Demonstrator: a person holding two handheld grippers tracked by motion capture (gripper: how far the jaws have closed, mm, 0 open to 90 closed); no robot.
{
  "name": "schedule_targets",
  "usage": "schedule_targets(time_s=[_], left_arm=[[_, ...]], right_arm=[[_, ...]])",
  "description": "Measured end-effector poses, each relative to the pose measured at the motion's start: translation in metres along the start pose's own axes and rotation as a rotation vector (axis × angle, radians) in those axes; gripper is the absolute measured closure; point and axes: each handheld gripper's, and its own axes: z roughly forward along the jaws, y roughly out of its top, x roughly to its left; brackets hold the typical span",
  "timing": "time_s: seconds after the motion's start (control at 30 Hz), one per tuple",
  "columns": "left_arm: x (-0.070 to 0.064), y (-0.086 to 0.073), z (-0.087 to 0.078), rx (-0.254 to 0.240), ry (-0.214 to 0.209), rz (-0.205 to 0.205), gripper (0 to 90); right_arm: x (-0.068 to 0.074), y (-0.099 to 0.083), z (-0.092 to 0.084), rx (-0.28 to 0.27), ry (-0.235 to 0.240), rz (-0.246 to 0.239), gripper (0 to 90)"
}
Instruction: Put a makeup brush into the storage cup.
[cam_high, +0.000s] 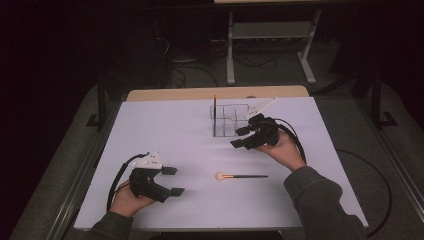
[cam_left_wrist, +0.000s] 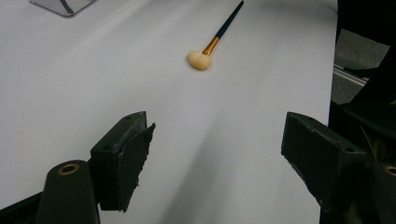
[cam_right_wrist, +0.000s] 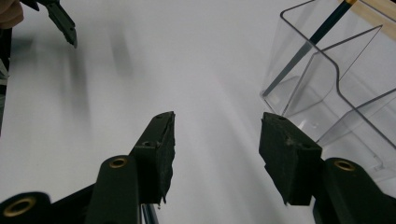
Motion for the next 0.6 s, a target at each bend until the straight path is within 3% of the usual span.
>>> schedule_targets(time_s=[0.6], left_arm=[[-0.0004,0.0004,-0.0015,-0.007,0.000,0.004,22.9]], right_arm=[[0.0076,-0.0105,-0.0024,0.010,0.012,-0.001,40.0]])
